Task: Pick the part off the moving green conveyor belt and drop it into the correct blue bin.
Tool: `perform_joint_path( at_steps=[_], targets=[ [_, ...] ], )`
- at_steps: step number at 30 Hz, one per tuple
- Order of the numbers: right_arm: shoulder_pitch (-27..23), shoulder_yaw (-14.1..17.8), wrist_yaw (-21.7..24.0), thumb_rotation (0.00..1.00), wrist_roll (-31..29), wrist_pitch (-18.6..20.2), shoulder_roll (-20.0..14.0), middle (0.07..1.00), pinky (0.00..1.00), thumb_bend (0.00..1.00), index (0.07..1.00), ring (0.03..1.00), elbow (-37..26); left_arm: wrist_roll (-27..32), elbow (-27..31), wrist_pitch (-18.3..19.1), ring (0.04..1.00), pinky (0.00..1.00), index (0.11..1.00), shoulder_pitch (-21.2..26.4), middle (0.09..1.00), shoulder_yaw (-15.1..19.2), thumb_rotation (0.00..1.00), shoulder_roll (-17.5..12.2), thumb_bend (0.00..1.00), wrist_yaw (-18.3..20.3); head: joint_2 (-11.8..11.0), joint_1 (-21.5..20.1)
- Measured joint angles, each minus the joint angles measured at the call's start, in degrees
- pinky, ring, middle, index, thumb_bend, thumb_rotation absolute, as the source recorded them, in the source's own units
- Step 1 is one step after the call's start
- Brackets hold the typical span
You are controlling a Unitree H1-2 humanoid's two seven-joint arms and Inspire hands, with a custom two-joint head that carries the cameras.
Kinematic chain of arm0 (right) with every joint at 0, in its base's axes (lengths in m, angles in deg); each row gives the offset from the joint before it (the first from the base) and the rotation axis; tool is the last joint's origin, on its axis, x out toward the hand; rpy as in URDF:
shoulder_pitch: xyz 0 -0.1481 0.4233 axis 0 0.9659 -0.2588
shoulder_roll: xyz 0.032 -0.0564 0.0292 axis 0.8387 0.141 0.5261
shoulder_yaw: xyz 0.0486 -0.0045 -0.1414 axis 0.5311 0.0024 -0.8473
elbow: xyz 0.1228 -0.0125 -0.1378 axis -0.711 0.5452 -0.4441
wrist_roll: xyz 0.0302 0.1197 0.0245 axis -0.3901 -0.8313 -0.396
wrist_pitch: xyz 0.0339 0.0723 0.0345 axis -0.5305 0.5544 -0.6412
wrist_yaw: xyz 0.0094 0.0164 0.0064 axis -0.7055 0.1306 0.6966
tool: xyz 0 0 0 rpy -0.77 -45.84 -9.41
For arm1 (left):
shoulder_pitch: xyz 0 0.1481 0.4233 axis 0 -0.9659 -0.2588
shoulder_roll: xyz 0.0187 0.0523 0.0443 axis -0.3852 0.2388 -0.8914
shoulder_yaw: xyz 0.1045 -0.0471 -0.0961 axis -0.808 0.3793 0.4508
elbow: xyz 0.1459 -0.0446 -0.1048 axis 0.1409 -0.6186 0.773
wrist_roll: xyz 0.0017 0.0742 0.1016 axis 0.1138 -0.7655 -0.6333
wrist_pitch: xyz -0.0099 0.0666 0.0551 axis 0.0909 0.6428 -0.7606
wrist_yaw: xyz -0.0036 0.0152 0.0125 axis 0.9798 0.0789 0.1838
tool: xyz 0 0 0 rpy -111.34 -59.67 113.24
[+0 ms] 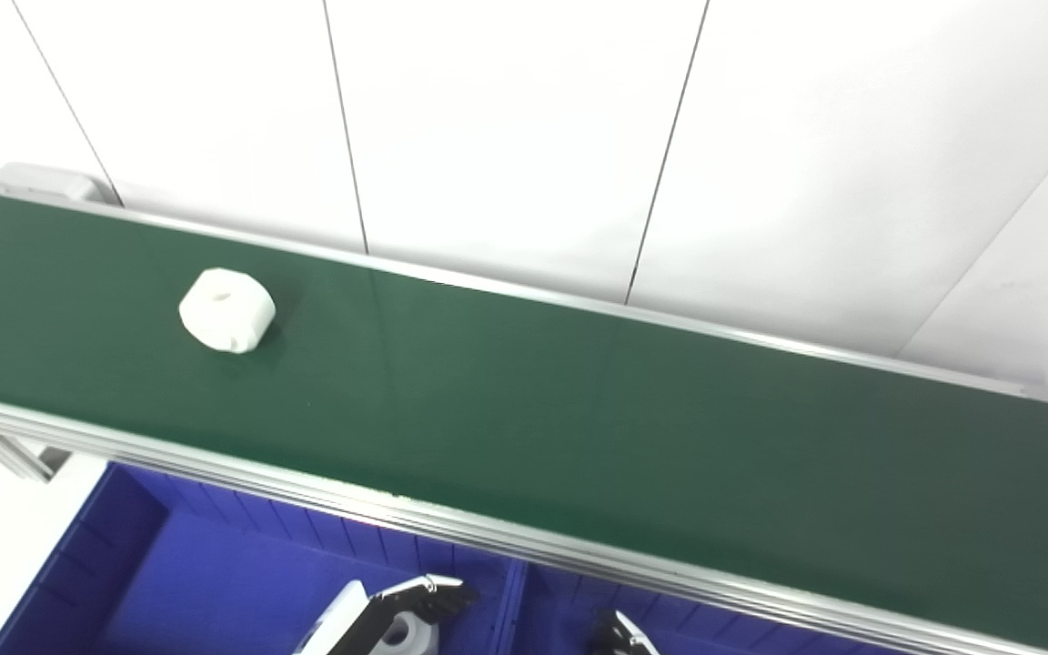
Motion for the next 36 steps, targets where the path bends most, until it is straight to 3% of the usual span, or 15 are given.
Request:
perform_joint_path(
  at_steps=[5, 15, 20, 24, 28, 33, 36],
  targets=[
    [-0.8, 0.4, 0.0, 0.28, 0.0, -0.5, 0.5, 0.842, 0.68, 0.85, 0.883, 0.781, 1.5, 0.1, -0.5, 0.0, 0.694, 0.62, 0.721, 0.3, 0.732, -1.1, 0.55, 0.0, 0.79, -0.5, -2.2, -0.8],
    [-2.0, 0.5, -0.8, 0.29, 0.0, -1.7, 0.9, 0.831, 0.64, 0.85, 0.866, 0.762, 4.1, 0.3, -1.9, 0.0, 0.684, 0.61, 0.714, 1.3, 0.724, -1.3, 0.56, 0.0, 0.81, -0.8, -4.5, -1.5],
    [-3.0, 0.6, -1.0, 0.29, -0.4, -2.1, 1.3, 0.819, 0.64, 0.85, 0.860, 0.752, 6.0, 1.2, 3.6, 0.0, 0.666, 0.58, 0.692, 1.4, 0.704, 0.0, 0.54, -0.5, 0.81, -2.3, -5.4, -1.3],
    [-4.0, 0.7, -1.0, 0.28, -0.4, -2.5, 1.4, 0.810, 0.61, 0.85, 0.853, 0.737, 7.3, 1.1, 8.9, 0.0, 0.658, 0.58, 0.685, 2.3, 0.697, 1.8, 0.52, -0.7, 0.78, -4.3, -5.9, -1.1],
    [-4.8, 1.1, -1.1, 0.30, -0.4, -3.9, 1.4, 0.817, 0.58, 0.86, 0.857, 0.729, 8.6, 1.5, 14.5, 0.0, 0.669, 0.59, 0.688, 3.5, 0.702, 4.4, 0.52, -1.7, 0.77, -3.4, -6.2, -0.5],
    [-5.2, 1.6, -1.1, 0.29, -1.1, -4.0, 1.4, 0.818, 0.57, 0.85, 0.856, 0.726, 9.2, 1.7, 19.6, 0.0, 0.669, 0.60, 0.703, 5.3, 0.708, 9.6, 0.51, -3.4, 0.76, 0.5, -6.3, 0.1],
    [-5.6, 1.6, -0.9, 0.28, -1.5, -4.0, 1.4, 0.818, 0.59, 0.84, 0.859, 0.727, 9.4, 3.3, 21.7, 0.0, 0.694, 0.61, 0.724, 6.8, 0.736, 13.9, 0.50, -3.7, 0.76, 5.2, -6.2, 0.5]
  ],
)
